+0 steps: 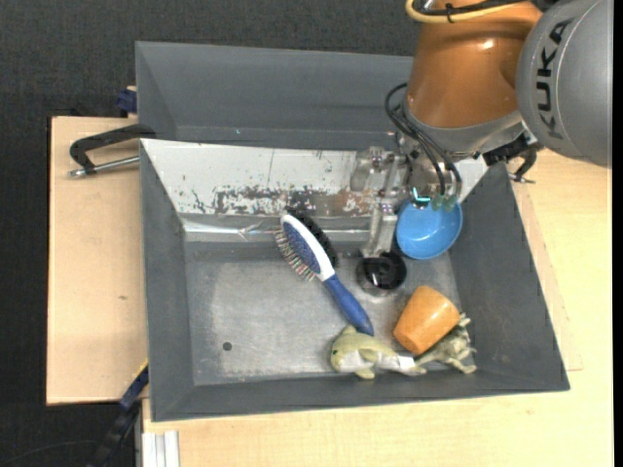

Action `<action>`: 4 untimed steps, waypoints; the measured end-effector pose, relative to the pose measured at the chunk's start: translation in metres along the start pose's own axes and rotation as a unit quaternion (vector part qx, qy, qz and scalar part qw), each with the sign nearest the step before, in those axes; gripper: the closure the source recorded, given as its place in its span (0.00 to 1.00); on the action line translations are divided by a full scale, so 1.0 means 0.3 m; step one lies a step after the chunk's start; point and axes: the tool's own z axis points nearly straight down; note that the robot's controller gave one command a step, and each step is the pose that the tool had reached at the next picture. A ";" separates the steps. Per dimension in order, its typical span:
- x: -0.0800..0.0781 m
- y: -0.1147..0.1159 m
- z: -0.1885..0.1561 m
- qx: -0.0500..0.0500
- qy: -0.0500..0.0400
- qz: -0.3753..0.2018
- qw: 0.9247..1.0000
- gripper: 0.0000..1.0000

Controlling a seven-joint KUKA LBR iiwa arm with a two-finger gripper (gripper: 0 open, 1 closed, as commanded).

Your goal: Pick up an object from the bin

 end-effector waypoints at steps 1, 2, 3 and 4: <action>0.043 0.026 0.281 0.000 0.001 0.042 0.999 0.00; -0.006 0.047 0.561 0.000 -0.001 -0.010 1.000 0.00; -0.008 0.047 0.549 0.000 -0.003 -0.009 1.000 1.00; -0.027 0.029 0.159 0.000 -0.010 -0.029 1.000 1.00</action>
Offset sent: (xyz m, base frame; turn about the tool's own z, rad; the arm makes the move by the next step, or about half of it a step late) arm -0.0119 0.0063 -0.0805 0.0854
